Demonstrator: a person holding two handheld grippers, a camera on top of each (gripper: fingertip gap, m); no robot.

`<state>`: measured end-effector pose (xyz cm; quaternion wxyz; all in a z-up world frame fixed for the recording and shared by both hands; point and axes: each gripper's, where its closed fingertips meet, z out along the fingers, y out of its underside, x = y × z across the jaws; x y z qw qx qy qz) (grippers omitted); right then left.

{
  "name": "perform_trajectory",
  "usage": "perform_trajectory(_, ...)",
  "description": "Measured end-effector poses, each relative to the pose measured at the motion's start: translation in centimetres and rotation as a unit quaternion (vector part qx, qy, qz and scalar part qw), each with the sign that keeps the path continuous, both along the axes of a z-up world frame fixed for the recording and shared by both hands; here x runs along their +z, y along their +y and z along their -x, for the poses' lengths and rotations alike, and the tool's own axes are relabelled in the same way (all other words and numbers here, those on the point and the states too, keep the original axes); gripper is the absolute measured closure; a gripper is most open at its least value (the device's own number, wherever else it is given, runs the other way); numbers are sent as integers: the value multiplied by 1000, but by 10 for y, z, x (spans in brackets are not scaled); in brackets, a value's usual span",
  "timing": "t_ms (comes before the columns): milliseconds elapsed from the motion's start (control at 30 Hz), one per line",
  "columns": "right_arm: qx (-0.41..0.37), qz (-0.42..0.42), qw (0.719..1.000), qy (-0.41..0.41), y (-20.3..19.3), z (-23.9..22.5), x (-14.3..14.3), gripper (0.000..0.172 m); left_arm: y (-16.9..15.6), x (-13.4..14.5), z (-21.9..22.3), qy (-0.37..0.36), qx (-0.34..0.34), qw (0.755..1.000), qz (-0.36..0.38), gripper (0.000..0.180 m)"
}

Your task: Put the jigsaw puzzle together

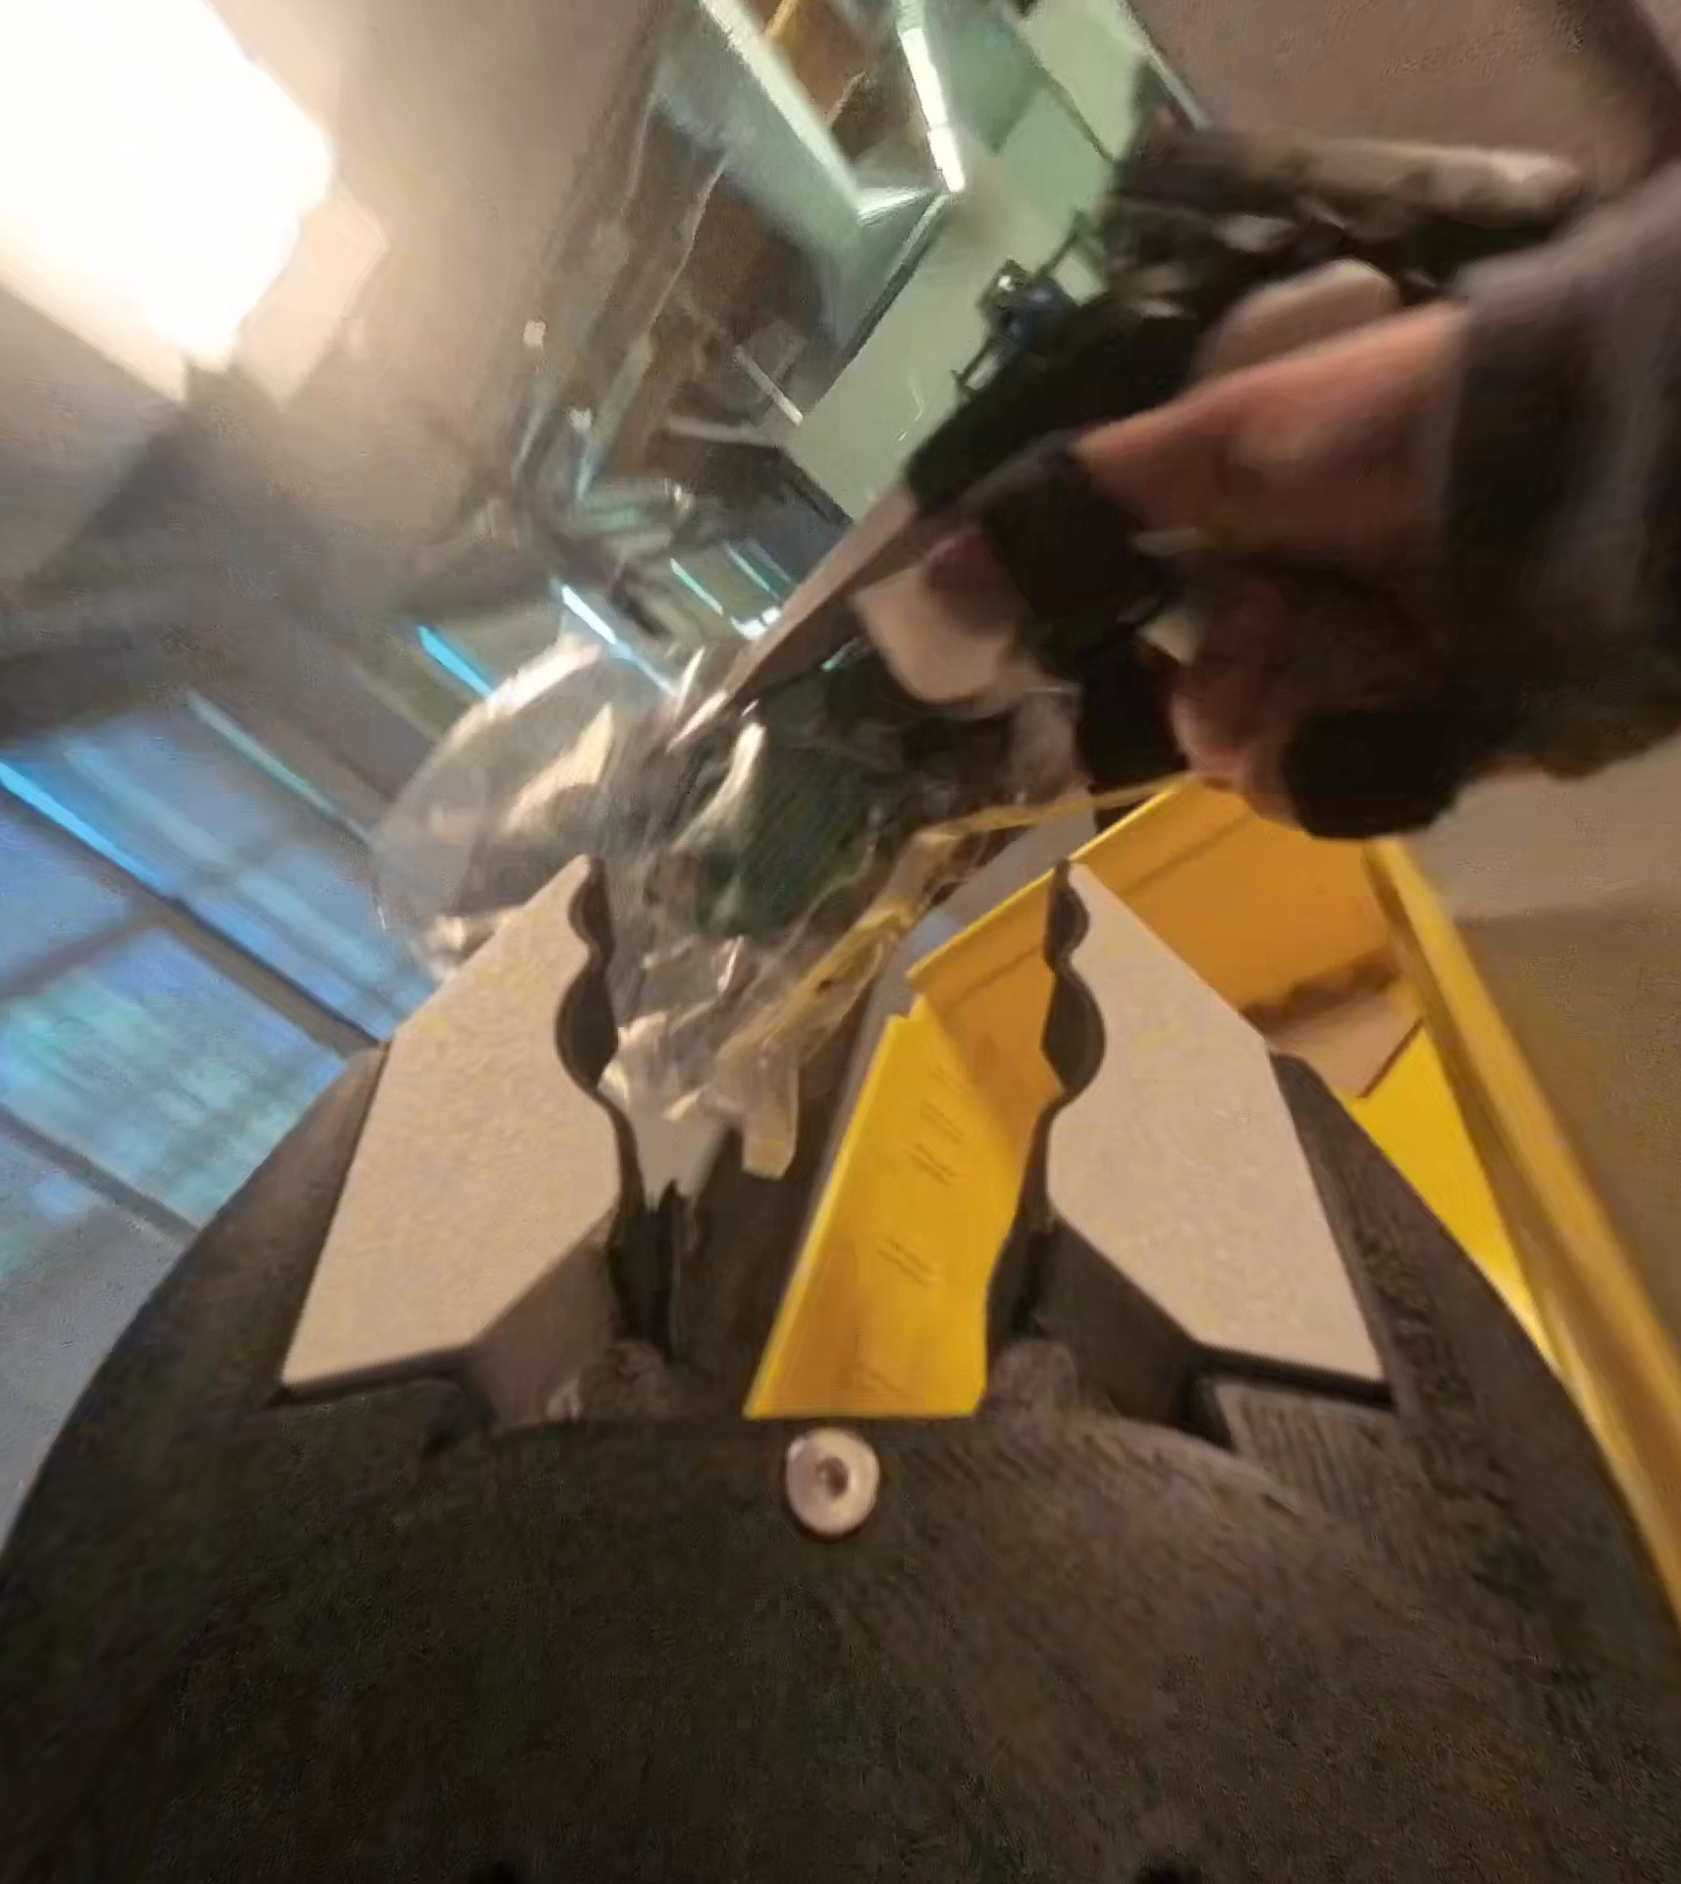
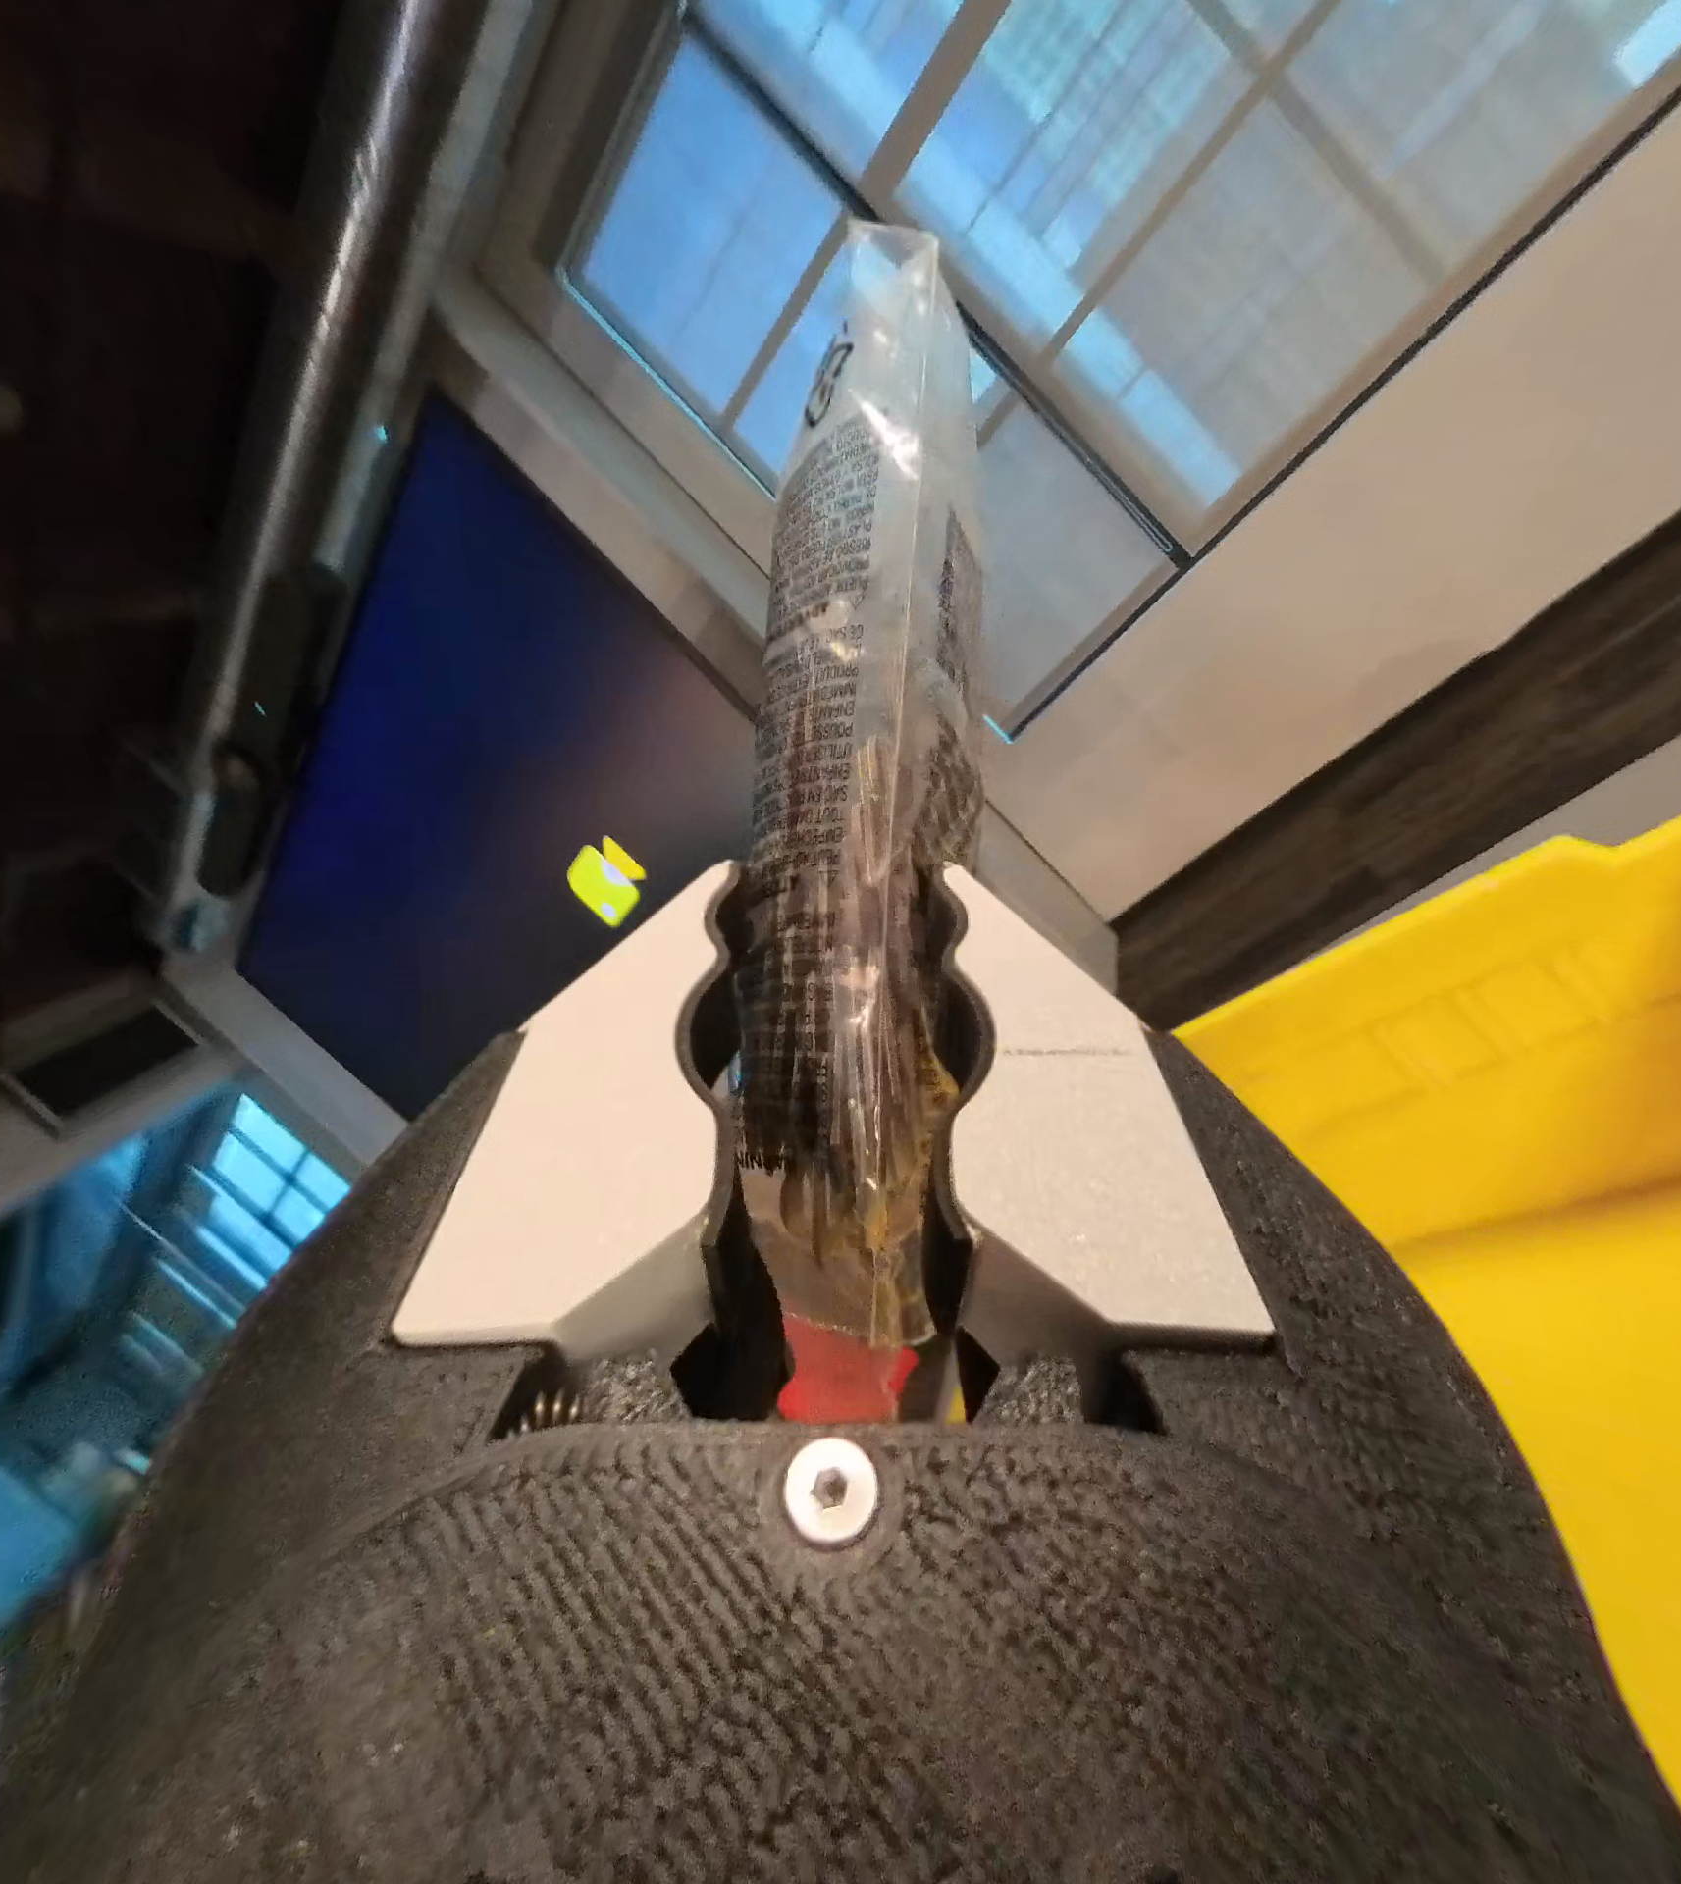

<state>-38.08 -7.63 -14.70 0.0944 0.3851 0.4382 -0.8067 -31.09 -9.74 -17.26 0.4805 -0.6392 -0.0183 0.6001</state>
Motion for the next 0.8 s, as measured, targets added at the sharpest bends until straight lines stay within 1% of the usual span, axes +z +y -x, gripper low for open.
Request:
perform_trajectory(33, 1, 17, 1000, -15, 1, 2, 0, 139, 11, -4, -4, 51, -4, 996, 71, 103)
perform_trajectory(67, 2, 33, 999, -30, 2, 3, 0, 139, 19, -8, -4, 96, -3, 987, 130, 107)
perform_trajectory(100, 7, 53, 997, -47, 3, 5, -1, 139, 25, -10, -2, 137, 2, 974, 181, 111)
perform_trajectory(167, 27, 93, 992, -81, 5, 6, -1, 139, 34, -17, 4, 205, 5, 939, 275, 121)
perform_trajectory(200, 29, 103, 990, -94, 6, 7, -2, 139, 38, -19, 7, 235, 7, 921, 311, 126)
perform_trajectory(267, 31, 102, 988, -109, 6, 7, -6, 139, 44, -20, 10, 272, 6, 895, 355, 137)
perform_trajectory(333, 34, 108, 986, -119, 9, 6, -7, 139, 43, -14, 15, 293, 26, 880, 372, 174)
perform_trajectory(367, 37, 114, 985, -124, 11, 5, -7, 138, 42, -14, 16, 284, 25, 881, 378, 180)
perform_trajectory(400, 40, 116, 984, -127, 13, 5, -7, 138, 41, -13, 16, 263, 21, 890, 370, 180)
perform_trajectory(467, 47, 109, 985, -128, 16, 3, -6, 137, 40, -6, 9, 217, -4, 917, 334, 180)
perform_trajectory(533, 33, 71, 991, -113, 20, 2, -7, 131, 37, 11, 4, 153, -30, 951, 268, 180)
perform_trajectory(567, 13, 40, 994, -100, 24, 3, -8, 122, 35, 21, 5, 116, -44, 966, 228, 180)
perform_trajectory(633, -29, -23, 997, -67, 32, 3, -6, 113, 28, 37, 14, 31, -67, 984, 164, 180)
perform_trajectory(700, -68, -81, 994, -33, 38, 2, -2, 111, 24, 47, 25, -59, -96, 987, 111, 180)
perform_trajectory(767, -96, -141, 985, 13, 41, -1, 4, 113, 21, 54, 34, -156, -130, 977, 66, 180)
perform_trajectory(800, -104, -172, 979, 41, 41, -4, 8, 113, 20, 58, 37, -200, -153, 967, 41, 180)
